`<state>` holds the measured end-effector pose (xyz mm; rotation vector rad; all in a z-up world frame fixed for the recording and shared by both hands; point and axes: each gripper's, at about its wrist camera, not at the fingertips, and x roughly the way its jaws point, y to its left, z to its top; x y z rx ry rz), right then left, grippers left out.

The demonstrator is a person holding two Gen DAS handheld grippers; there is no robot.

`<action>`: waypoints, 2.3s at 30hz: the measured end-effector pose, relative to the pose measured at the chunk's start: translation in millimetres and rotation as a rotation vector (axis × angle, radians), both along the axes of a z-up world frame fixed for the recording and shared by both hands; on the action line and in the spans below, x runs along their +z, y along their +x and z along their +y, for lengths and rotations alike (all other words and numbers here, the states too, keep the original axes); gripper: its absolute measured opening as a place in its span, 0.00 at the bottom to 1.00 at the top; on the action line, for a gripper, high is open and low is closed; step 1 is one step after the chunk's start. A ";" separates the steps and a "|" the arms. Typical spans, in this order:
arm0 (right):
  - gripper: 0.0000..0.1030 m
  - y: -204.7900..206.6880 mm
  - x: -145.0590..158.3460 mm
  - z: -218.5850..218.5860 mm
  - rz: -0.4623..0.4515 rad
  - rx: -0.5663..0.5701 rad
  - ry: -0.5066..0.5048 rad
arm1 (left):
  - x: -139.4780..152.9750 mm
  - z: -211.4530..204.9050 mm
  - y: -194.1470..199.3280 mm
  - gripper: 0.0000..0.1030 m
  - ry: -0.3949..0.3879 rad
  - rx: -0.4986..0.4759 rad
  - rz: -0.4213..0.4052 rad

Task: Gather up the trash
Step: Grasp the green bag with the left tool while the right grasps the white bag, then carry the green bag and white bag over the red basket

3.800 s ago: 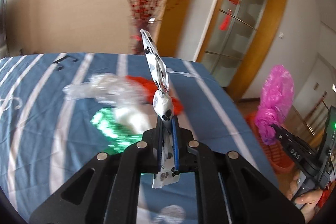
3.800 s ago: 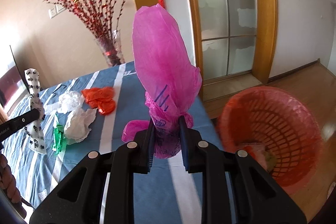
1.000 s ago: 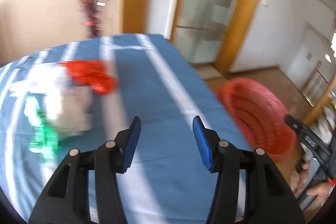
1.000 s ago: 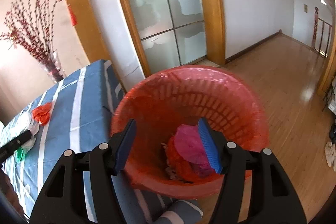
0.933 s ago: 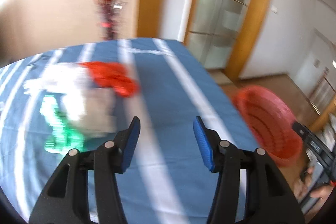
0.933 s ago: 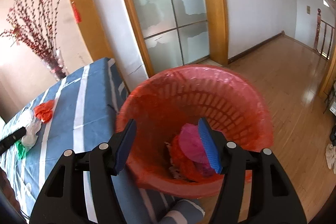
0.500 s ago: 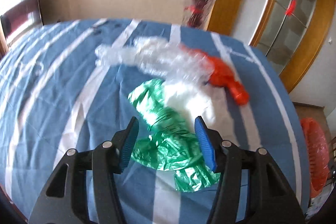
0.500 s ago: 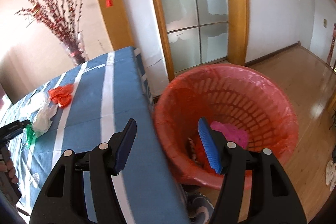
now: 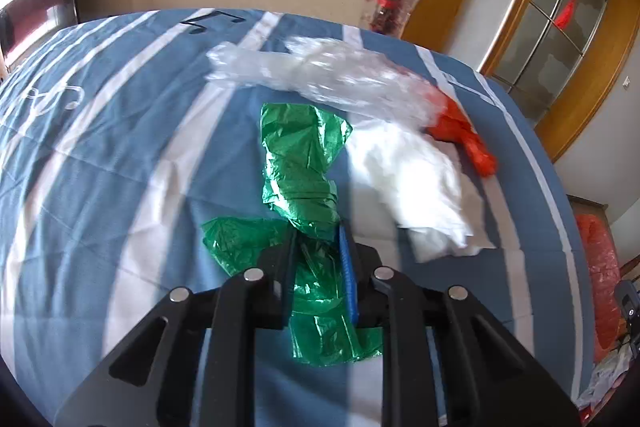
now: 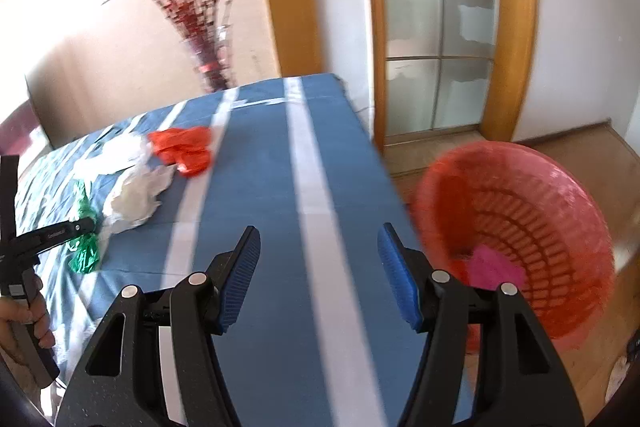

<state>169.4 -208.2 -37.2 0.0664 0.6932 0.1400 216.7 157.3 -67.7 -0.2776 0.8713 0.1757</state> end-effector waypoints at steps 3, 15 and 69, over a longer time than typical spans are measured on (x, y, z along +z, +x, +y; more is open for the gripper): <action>0.60 3.5 1.3 24.0 0.007 0.058 0.000 | 1.6 17.8 -3.0 0.18 0.004 0.024 -0.008; 0.60 30.7 -1.1 140.5 0.042 0.300 0.038 | 15.2 78.3 -2.4 0.18 0.004 0.092 -0.041; 0.14 -2.3 4.7 -70.6 -0.005 -0.170 0.089 | 35.8 -146.1 14.5 0.18 -0.063 -0.378 -0.071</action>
